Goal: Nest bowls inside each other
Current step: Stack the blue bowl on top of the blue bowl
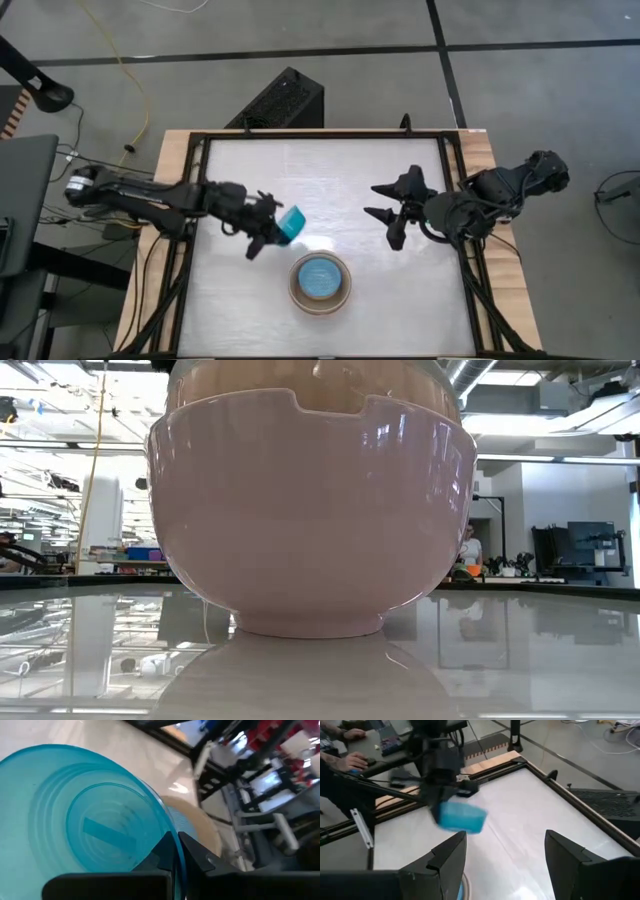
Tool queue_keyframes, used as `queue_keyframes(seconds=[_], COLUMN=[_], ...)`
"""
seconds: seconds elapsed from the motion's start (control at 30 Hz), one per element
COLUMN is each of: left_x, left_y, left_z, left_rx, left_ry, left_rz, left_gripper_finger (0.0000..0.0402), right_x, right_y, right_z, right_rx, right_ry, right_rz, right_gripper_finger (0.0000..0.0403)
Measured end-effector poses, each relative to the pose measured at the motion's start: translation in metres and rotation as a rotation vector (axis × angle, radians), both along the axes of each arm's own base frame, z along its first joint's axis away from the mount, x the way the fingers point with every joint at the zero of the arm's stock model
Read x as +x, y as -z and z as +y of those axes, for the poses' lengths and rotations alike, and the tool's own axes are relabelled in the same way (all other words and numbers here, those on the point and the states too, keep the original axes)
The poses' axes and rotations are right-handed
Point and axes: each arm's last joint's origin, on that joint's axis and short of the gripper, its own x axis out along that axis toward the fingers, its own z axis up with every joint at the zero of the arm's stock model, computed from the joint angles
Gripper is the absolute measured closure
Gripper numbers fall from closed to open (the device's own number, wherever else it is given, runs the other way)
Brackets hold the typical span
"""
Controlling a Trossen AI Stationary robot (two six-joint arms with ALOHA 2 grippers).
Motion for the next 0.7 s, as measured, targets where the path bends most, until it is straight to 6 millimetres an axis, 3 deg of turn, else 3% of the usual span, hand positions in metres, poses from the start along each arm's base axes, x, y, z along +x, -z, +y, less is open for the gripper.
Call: queue_keyframes(seconds=[0.33,0.7], left_x=[0.056,0.114], left_y=[0.001,0.029], left_z=[-0.056,-0.096], left_rx=[0.013,0.3], left_ry=[0.15,0.254], left_rz=[-0.022,0.359], left_gripper_finger=[0.0401,0.0401], right_x=[-0.002,-0.008], right_y=[0.002,0.005], right_z=[0.001,0.009], right_rx=[0.011,0.041], right_ry=[0.007,-0.013], right_rz=[0.012,0.04], right_gripper_finger=[0.0168,0.0168])
